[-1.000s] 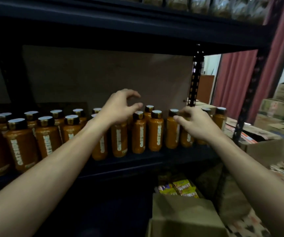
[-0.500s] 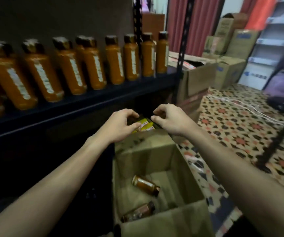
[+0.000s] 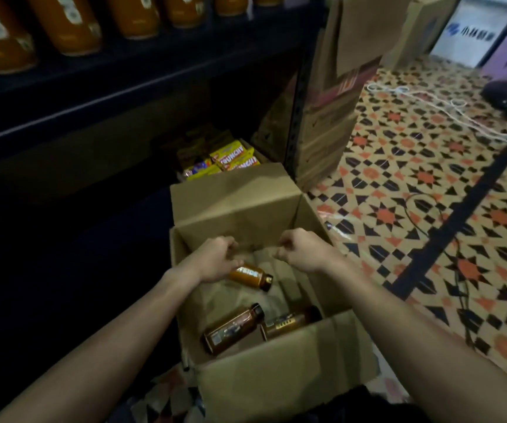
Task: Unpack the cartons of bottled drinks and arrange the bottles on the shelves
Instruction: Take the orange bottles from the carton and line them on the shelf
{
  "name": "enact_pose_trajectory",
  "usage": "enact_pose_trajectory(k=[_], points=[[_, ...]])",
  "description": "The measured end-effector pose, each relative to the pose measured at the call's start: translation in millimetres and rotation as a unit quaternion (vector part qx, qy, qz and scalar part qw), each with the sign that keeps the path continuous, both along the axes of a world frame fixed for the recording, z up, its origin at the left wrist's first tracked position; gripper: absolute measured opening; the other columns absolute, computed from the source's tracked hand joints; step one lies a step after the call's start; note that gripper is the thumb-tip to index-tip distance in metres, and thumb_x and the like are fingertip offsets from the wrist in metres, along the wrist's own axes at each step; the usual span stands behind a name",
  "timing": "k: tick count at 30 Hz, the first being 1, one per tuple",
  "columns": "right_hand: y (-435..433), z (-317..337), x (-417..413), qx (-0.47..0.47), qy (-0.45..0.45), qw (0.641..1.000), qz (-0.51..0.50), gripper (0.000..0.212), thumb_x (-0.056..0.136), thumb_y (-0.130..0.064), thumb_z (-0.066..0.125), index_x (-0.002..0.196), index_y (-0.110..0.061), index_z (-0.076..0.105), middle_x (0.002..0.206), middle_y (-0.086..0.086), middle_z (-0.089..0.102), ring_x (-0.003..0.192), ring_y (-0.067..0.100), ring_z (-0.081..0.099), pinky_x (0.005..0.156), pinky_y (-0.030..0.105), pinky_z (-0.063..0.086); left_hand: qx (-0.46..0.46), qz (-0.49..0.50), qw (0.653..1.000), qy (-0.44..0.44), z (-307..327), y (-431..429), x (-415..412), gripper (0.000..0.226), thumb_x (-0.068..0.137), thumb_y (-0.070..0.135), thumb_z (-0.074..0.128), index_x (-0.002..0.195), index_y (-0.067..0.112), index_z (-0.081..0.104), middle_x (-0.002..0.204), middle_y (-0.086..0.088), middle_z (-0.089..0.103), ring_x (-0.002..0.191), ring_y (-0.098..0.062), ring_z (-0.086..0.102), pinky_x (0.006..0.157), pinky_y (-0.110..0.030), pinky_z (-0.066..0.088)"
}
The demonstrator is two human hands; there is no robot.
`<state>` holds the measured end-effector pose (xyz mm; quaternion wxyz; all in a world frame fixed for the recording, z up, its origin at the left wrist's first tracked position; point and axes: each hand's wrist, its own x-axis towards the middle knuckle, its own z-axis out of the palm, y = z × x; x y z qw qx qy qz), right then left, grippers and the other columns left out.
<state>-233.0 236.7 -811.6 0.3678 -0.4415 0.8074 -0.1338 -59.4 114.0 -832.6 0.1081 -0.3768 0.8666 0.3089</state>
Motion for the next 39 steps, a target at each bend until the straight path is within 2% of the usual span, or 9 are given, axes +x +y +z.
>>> enact_pose_trajectory(k=[3, 5, 11, 17, 22, 28, 33, 36, 39], points=[[-1, -35, -2, 0.054, -0.026, 0.998, -0.01, 0.031, 0.097, -0.03, 0.065, 0.125, -0.016, 0.065, 0.114, -0.001, 0.065, 0.099, 0.014, 0.059, 0.087, 0.031, 0.049, 0.047, -0.007, 0.999, -0.026, -26, 5, -2, 0.039, 0.092, 0.029, 0.068, 0.127, 0.015, 0.06, 0.118, -0.002, 0.064, 0.11, -0.018, 0.061, 0.091, -0.025, 0.045], [-7, -59, -1, 0.091, -0.044, 0.995, -0.009, 0.032, 0.095, -0.033, 0.067, 0.124, -0.018, 0.064, 0.112, -0.001, 0.065, 0.101, 0.015, 0.06, 0.09, 0.034, 0.05, 0.081, 0.008, 0.996, -0.036, -44, 6, -3, 0.044, 0.091, 0.03, 0.069, 0.132, 0.016, 0.057, 0.123, -0.001, 0.062, 0.113, -0.017, 0.06, 0.095, -0.024, 0.045], [-35, -110, 10, 0.158, -0.08, 0.984, 0.036, 0.044, 0.089, -0.029, 0.074, 0.129, -0.021, 0.056, 0.119, 0.002, 0.062, 0.109, 0.019, 0.058, 0.091, 0.034, 0.045, 0.131, 0.036, 0.99, -0.049, -78, -2, 5, 0.04, 0.092, 0.031, 0.066, 0.129, 0.018, 0.057, 0.123, 0.0, 0.065, 0.116, -0.016, 0.061, 0.097, -0.028, 0.047], [-39, -146, 21, 0.146, -0.018, 0.989, 0.001, 0.053, 0.086, -0.021, 0.076, 0.132, -0.019, 0.052, 0.127, 0.006, 0.055, 0.121, 0.027, 0.055, 0.108, 0.047, 0.044, 0.123, 0.026, 0.988, -0.085, -89, -1, 9, 0.053, 0.094, 0.036, 0.064, 0.14, 0.017, 0.049, 0.139, -0.003, 0.056, 0.124, -0.018, 0.055, 0.102, -0.031, 0.044], [-33, -159, 13, 0.181, -0.03, 0.983, -0.019, 0.047, 0.089, -0.023, 0.073, 0.129, -0.018, 0.051, 0.119, 0.006, 0.055, 0.102, 0.022, 0.057, 0.09, 0.039, 0.051, 0.12, 0.018, 0.988, -0.099, -91, 1, 10, 0.053, 0.094, 0.037, 0.062, 0.142, 0.018, 0.047, 0.141, -0.003, 0.053, 0.128, -0.02, 0.052, 0.107, -0.04, 0.044], [-38, -163, 14, 0.161, -0.032, 0.986, -0.007, 0.044, 0.085, -0.032, 0.078, 0.121, -0.022, 0.056, 0.118, 0.005, 0.06, 0.107, 0.023, 0.059, 0.097, 0.044, 0.051, 0.1, 0.005, 0.988, -0.117, -92, 13, 17, 0.046, 0.095, 0.037, 0.06, 0.137, 0.021, 0.05, 0.135, -0.002, 0.051, 0.12, -0.018, 0.052, 0.097, -0.032, 0.043], [-28, -158, -5, 0.118, -0.147, 0.978, -0.086, 0.053, 0.077, -0.03, 0.084, 0.122, -0.019, 0.059, 0.116, 0.0, 0.062, 0.109, 0.02, 0.059, 0.097, 0.042, 0.048, 0.063, -0.012, 0.988, -0.138, -89, 28, 13, 0.032, 0.094, 0.039, 0.06, 0.121, 0.023, 0.056, 0.115, 0.003, 0.057, 0.098, -0.01, 0.054, 0.086, -0.03, 0.047], [-19, -150, -18, 0.042, -0.197, 0.967, -0.153, 0.041, 0.079, -0.024, 0.083, 0.113, -0.019, 0.061, 0.11, -0.001, 0.065, 0.097, 0.011, 0.063, 0.08, 0.03, 0.05, 0.036, -0.058, 0.983, -0.172, -96, 50, 2, 0.031, 0.092, 0.038, 0.062, 0.119, 0.023, 0.057, 0.108, 0.002, 0.059, 0.094, -0.015, 0.057, 0.086, -0.034, 0.051], [-18, -142, -23, -0.038, -0.22, 0.955, -0.196, 0.034, 0.08, -0.018, 0.084, 0.103, -0.015, 0.06, 0.108, 0.003, 0.067, 0.086, 0.008, 0.066, 0.063, 0.022, 0.052, 0.032, -0.083, 0.979, -0.183, -115, 64, -13, 0.044, 0.093, 0.039, 0.062, 0.132, 0.022, 0.052, 0.129, -0.003, 0.056, 0.111, -0.022, 0.055, 0.092, -0.037, 0.048]])
